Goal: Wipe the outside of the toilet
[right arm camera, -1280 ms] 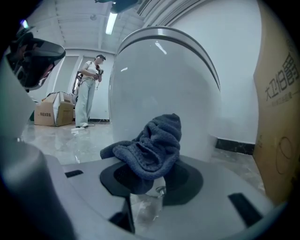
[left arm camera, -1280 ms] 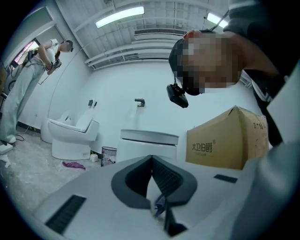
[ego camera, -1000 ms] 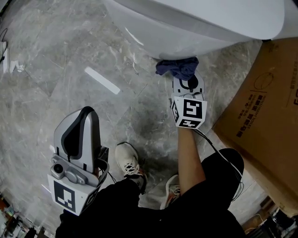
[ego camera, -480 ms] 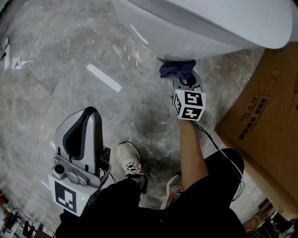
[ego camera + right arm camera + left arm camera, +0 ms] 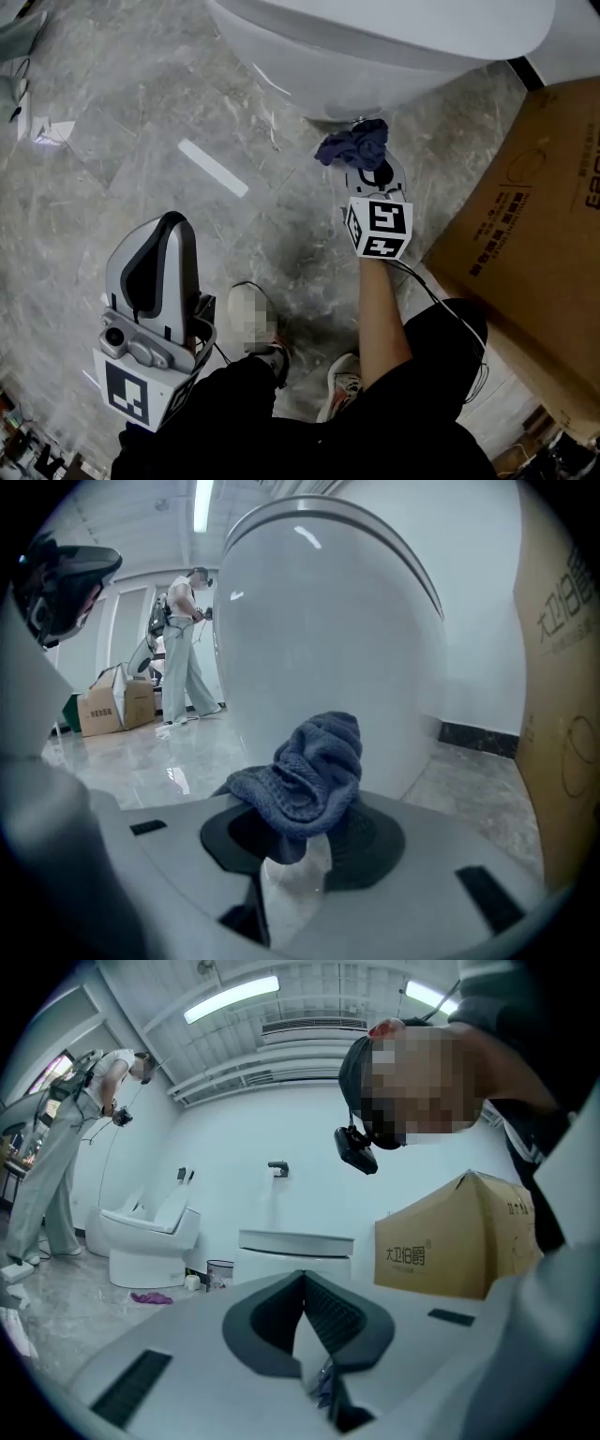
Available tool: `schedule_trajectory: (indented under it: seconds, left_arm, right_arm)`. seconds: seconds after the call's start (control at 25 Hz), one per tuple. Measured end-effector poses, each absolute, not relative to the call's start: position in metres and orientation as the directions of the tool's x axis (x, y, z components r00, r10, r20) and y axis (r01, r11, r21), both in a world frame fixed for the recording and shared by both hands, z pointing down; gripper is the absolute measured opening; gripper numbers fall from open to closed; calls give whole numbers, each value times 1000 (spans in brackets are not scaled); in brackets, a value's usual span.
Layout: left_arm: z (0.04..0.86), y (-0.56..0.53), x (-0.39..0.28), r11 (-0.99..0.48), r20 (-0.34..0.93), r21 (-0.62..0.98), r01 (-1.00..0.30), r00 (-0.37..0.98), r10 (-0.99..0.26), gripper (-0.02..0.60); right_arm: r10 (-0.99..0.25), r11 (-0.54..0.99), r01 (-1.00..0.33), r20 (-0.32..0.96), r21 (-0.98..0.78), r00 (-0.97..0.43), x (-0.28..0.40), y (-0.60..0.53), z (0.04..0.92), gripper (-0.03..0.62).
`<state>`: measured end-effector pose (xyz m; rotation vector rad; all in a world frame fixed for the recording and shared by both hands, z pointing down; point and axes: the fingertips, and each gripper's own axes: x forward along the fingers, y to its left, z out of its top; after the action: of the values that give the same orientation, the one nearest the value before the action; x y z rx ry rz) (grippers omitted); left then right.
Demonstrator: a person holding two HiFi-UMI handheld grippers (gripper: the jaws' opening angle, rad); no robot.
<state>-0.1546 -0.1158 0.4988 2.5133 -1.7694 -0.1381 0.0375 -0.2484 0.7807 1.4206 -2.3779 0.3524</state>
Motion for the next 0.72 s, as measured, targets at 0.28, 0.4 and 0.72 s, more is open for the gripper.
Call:
schedule_trajectory:
  seconds: [0.28, 0.4, 0.72]
  left_arm:
    - [481, -103, -137, -339, -67, 59, -939, 335, -940, 11]
    - [474, -99, -132, -337, -80, 50, -940, 333, -940, 11]
    - [469, -91, -125, -358, -98, 41, -933, 353, -931, 11]
  right_arm:
    - [-841, 478, -878, 284, -8, -460, 63, -254, 692, 124]
    - [-832, 515, -857, 237, -8, -502, 67, -253, 651, 124]
    - [-836, 540, -841, 113, 4, -537, 85, -268, 541, 124]
